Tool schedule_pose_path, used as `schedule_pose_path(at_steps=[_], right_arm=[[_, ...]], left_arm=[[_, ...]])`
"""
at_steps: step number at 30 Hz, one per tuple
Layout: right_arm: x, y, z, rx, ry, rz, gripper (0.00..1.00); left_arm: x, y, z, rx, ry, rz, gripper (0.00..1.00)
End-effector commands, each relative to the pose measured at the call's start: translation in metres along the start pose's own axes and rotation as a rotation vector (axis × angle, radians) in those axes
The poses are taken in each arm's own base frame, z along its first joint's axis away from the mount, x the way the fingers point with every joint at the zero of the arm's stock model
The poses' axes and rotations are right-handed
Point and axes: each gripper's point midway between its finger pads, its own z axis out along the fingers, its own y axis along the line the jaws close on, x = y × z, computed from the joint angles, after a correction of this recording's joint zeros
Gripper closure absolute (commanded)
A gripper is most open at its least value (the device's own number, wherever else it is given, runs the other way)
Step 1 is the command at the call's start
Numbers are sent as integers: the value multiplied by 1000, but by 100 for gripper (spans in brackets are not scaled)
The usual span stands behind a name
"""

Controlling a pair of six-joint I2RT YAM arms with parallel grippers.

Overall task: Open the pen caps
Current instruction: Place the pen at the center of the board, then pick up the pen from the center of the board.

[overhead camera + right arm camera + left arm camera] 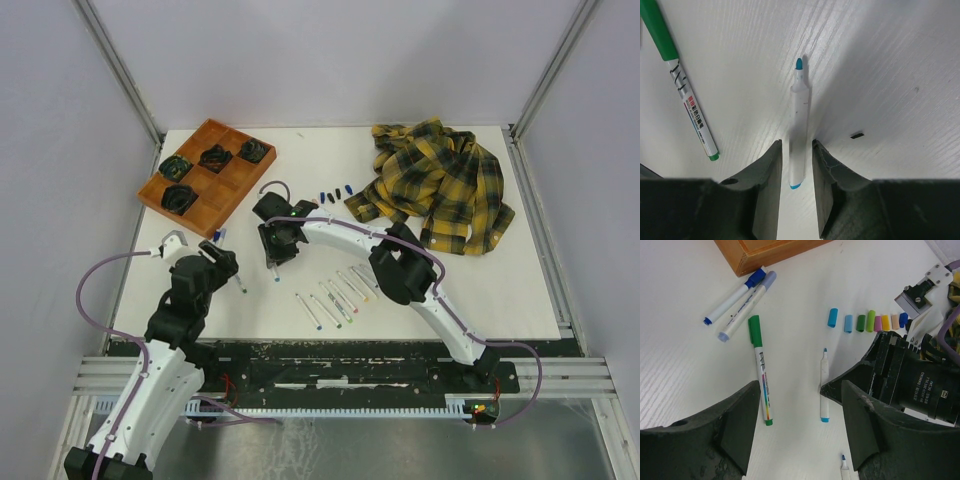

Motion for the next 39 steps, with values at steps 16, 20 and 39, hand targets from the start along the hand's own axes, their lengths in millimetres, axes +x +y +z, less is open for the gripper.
schedule_pose_path(at_steps=[16,20,39], right_arm=[[-23,31,-153,-207,-147,-389,64],[4,24,-188,-348,-90,-617,64],[41,-30,-279,-481,-240,-783,48]], left_arm=[[15,1,16,-21,41,-45,31],[18,4,25,-78,67,-39,32],[50,29,72,-360,246,128,58]])
